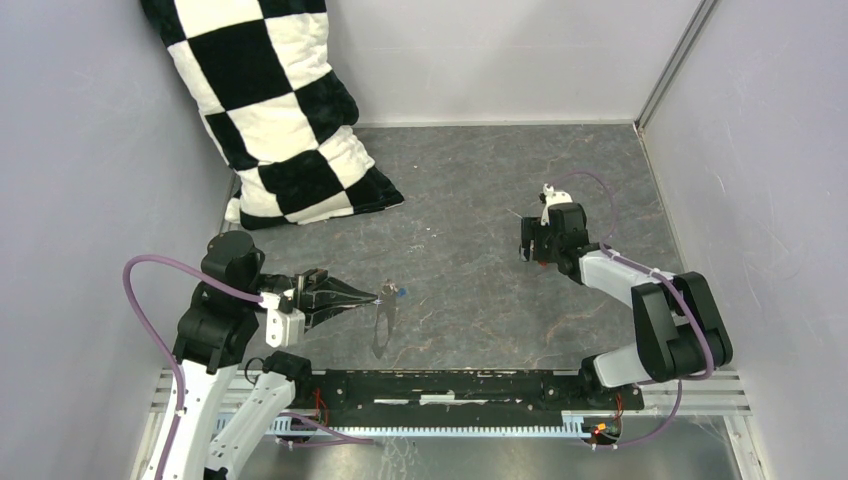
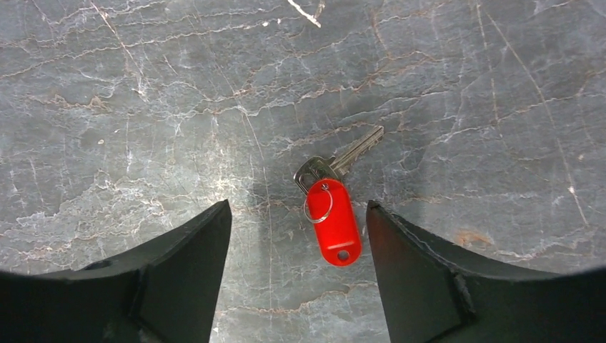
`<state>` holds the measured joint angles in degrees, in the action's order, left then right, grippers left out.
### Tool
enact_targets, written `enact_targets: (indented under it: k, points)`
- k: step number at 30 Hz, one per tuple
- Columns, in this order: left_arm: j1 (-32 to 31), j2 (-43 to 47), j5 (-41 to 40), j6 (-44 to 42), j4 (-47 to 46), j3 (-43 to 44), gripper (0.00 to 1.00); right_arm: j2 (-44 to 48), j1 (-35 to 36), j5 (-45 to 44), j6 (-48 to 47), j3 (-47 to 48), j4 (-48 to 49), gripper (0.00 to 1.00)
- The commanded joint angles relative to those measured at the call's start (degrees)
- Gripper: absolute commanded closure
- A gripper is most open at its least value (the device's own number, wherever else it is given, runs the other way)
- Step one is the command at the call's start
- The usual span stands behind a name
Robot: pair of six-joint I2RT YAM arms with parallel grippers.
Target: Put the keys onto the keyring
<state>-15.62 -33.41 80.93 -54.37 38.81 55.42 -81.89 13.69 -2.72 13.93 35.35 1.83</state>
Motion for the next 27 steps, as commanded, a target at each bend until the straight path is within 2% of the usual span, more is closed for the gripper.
enact_targets:
  k: [1,11,27]
  points:
    - [-0.2,-0.4,0.2,-1.3,-1.0,0.4,0.98,-1.7,-0.3,1.5,-0.1,2.3,3.2,0.27]
    - [-0.2,-0.5,-0.1,-0.4,-1.0,0.7,0.98,-1.4,-0.3,0.7,1.2,1.0,4.9,0.45]
    - [-0.2,0.1,-0.7,-0.2,-1.0,0.5,0.98,-1.8,-0.3,-0.3,1.6,0.9,5.5,0.63]
